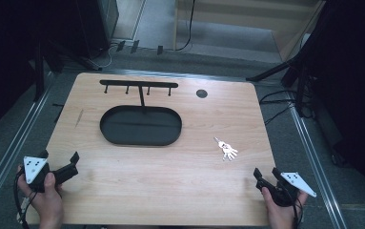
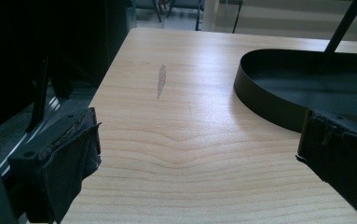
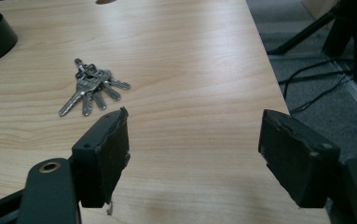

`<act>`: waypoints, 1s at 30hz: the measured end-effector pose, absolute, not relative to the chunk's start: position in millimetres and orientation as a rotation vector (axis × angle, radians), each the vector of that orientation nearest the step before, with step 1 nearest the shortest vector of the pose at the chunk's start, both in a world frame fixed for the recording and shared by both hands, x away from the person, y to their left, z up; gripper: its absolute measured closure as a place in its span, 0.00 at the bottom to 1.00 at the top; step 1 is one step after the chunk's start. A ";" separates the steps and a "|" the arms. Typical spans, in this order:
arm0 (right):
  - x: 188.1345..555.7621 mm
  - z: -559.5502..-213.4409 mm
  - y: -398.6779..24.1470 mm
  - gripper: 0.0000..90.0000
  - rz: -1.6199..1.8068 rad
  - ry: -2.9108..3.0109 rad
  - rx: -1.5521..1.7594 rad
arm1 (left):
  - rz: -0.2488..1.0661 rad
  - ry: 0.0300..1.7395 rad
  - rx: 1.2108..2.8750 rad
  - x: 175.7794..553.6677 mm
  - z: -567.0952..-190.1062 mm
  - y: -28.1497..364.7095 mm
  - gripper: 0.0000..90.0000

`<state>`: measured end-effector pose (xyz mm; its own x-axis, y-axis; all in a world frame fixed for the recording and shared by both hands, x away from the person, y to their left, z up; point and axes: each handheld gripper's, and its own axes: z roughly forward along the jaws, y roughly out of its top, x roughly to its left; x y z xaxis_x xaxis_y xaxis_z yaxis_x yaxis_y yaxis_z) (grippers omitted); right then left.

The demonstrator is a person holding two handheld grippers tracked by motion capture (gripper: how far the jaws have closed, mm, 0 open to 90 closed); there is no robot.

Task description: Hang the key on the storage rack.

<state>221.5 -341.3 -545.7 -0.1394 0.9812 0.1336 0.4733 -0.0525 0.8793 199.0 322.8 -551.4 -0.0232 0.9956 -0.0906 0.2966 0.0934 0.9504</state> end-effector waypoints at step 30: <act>370.6 -478.5 -242.8 0.15 0.213 2.439 1.702 | 0.982 1.475 1.358 199.4 -551.3 322.8 0.00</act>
<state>370.6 -242.8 -478.5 -0.3394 0.9393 -0.0493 0.9166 0.3420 0.2070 199.4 322.8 -551.3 -0.0173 0.9959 -0.0890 0.3016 0.0900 0.9492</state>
